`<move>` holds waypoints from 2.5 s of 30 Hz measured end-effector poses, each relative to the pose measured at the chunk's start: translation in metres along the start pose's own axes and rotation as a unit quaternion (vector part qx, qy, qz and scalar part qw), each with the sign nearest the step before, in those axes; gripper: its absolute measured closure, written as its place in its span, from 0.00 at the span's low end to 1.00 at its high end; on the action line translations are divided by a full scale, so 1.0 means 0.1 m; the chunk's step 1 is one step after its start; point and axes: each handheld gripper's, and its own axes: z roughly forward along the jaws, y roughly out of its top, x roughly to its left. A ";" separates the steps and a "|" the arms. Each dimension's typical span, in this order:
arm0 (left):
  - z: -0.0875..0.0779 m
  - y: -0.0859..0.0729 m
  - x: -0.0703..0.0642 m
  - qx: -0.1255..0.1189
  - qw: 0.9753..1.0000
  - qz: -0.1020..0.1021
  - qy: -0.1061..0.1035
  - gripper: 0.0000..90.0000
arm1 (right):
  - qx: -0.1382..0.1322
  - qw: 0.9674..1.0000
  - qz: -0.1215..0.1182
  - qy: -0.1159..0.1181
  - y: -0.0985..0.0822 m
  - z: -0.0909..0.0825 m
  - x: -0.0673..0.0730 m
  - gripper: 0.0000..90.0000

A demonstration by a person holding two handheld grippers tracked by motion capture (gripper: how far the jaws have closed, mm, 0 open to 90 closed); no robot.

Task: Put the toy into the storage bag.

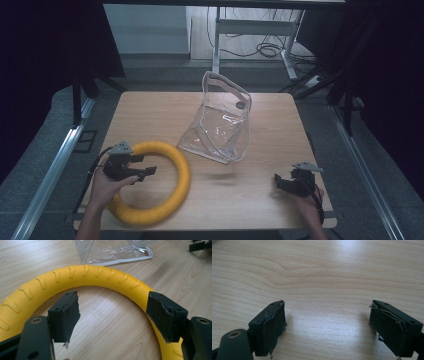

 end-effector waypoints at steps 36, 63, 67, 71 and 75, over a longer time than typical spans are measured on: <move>-0.03 0.08 -0.25 0.028 0.999 0.034 -0.015 0.31 | 0.000 1.000 -0.008 0.000 0.00 0.00 0.00 0.17; 0.35 -0.15 -0.80 0.166 0.982 0.058 -0.070 0.34 | -0.001 1.000 -0.004 -0.003 0.00 0.00 0.00 0.18; 0.43 -0.20 -0.86 0.187 0.979 0.058 -0.061 0.35 | -0.001 1.000 -0.004 -0.003 0.00 0.00 0.00 0.18; 0.53 -0.26 -0.91 0.213 0.974 0.061 -0.051 0.36 | -0.001 1.000 -0.004 -0.003 0.00 0.00 0.00 0.18; 0.62 -0.30 -0.95 0.222 0.973 0.059 -0.023 0.41 | -0.001 1.000 -0.004 -0.003 0.00 0.00 0.00 0.18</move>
